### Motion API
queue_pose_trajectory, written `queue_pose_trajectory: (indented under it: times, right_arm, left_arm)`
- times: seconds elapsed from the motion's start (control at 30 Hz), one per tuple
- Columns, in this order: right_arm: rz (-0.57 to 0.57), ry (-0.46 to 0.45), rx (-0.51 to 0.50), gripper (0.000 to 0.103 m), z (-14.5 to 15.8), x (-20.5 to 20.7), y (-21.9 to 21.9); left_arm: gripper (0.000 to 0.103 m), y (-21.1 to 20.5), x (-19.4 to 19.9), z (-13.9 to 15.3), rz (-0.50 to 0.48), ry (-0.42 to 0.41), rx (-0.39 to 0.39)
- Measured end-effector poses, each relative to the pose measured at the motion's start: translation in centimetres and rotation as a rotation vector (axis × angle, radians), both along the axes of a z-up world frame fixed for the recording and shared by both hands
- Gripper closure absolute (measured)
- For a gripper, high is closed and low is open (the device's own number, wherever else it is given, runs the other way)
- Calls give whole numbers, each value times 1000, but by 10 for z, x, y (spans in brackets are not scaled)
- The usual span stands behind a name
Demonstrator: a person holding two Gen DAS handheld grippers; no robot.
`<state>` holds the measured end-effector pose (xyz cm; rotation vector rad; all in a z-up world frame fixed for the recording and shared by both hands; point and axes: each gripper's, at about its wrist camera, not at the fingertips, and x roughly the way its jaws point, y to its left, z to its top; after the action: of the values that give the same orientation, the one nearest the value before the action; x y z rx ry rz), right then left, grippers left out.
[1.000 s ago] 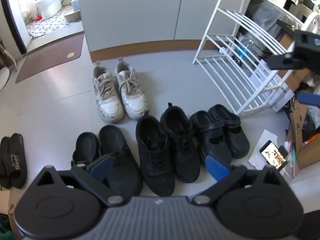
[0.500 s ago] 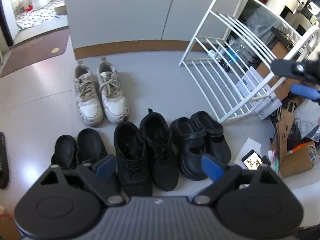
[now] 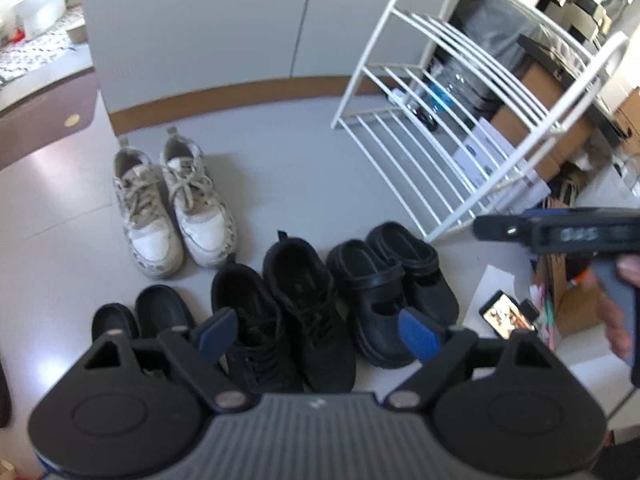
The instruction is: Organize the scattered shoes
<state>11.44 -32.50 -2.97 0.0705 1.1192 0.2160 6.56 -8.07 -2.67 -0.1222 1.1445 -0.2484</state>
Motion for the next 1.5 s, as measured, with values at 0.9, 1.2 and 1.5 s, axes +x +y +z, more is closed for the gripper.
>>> queue_pose_trajectory:
  times: [0.9,1.2,1.5]
  right_arm:
    - [45,242,-102,12,-155,35,-20]
    - [-93,185,-101,12,-196,38,-25]
    - [-70,182,-10,11,-206,38,-24]
  left_arm:
    - [14,36,20,-20,28,57,-57]
    - [14,61,27,-22,53,79,-54]
    - [13,77,36,-11,76,54,-73]
